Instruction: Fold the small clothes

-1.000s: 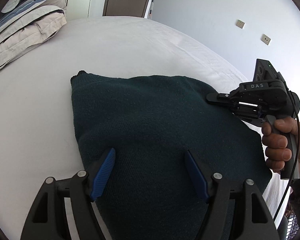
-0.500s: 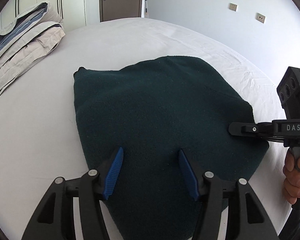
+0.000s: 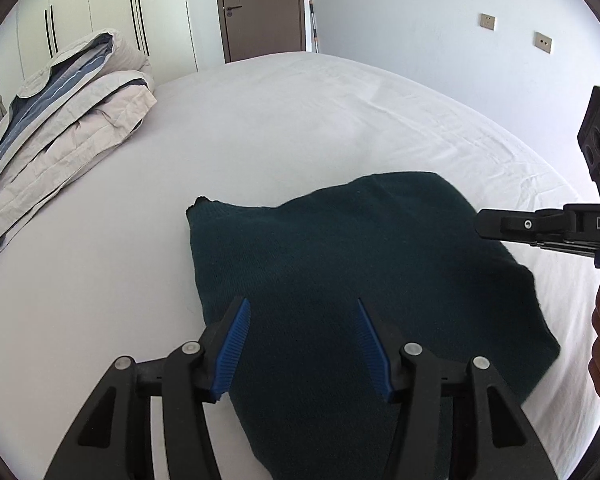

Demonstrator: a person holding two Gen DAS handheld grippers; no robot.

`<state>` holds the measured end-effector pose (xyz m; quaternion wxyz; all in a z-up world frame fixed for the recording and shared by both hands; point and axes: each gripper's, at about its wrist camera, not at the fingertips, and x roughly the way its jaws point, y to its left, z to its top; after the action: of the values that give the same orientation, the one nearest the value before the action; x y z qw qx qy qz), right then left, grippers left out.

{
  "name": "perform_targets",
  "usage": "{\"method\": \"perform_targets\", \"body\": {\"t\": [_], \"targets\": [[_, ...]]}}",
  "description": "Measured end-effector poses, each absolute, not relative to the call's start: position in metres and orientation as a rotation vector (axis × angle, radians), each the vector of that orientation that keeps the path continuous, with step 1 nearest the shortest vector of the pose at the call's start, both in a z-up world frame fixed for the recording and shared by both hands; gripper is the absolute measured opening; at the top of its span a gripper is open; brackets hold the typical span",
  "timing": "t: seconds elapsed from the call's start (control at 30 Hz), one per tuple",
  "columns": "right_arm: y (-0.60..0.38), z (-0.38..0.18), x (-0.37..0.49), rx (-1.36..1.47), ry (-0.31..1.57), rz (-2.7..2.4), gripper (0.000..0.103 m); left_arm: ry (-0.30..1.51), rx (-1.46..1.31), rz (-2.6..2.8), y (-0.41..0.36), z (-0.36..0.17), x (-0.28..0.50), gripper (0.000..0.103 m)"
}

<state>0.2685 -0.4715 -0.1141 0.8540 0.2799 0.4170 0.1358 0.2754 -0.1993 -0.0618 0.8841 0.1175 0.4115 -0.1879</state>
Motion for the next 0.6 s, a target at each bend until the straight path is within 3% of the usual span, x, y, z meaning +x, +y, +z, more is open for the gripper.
{"method": "perform_targets", "body": {"t": [0.13,0.43,0.53,0.6], "targets": [[-0.472,-0.151,0.315,0.564,1.002,0.203,0.006,0.921,0.235,-0.383,-0.207,-0.093,0.302,0.064],[-0.483,-0.145,0.295,0.599,0.902,0.215,0.007,0.89,0.204,-0.404,-0.199,-0.094,0.3,0.067],[-0.492,-0.124,0.269,0.588,0.844,0.186,0.025,0.868,0.142,-0.384,-0.185,-0.081,0.29,0.066],[-0.504,-0.114,0.249,0.589,0.806,0.153,0.056,0.828,0.063,-0.348,-0.163,-0.07,0.28,0.068]]}}
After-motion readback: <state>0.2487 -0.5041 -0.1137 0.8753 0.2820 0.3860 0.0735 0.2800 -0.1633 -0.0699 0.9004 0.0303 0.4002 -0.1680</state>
